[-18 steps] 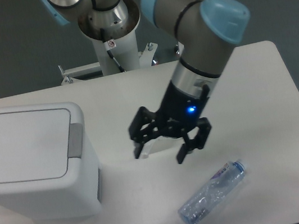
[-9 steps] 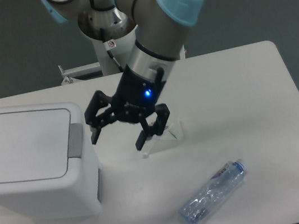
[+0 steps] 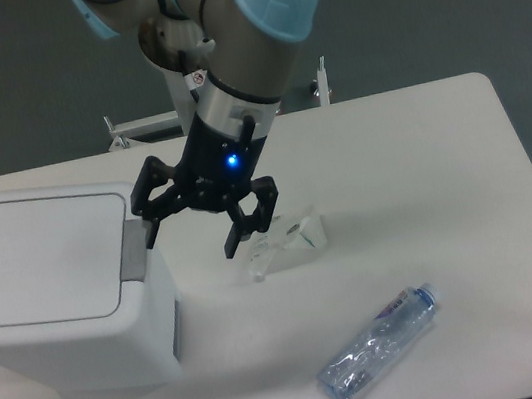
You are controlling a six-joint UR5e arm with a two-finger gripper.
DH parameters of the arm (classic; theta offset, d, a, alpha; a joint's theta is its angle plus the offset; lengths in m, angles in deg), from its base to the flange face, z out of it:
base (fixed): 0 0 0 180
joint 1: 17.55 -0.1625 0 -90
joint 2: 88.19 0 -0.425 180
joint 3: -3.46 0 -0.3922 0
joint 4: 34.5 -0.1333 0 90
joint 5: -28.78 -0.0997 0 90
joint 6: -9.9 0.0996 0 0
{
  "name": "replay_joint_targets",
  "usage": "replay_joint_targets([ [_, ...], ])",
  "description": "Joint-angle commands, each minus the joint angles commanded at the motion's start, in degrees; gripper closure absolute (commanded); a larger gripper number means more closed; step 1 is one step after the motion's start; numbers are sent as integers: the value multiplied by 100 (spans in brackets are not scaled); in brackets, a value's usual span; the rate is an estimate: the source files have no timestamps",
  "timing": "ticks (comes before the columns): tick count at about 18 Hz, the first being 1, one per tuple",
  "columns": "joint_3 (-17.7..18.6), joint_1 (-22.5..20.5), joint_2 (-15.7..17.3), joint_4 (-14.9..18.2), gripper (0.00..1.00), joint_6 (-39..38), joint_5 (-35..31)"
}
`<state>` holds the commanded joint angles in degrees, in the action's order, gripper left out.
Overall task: Open the trash can
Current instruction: 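Move the open gripper over the table toward the trash can's grey lid tab, then press down on the grey tab with the gripper to pop the lid open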
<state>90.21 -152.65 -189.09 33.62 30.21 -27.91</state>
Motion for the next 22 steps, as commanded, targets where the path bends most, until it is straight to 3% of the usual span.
replay_joint_targets([
  [22,114,27,-26,-79,0,0,-35],
])
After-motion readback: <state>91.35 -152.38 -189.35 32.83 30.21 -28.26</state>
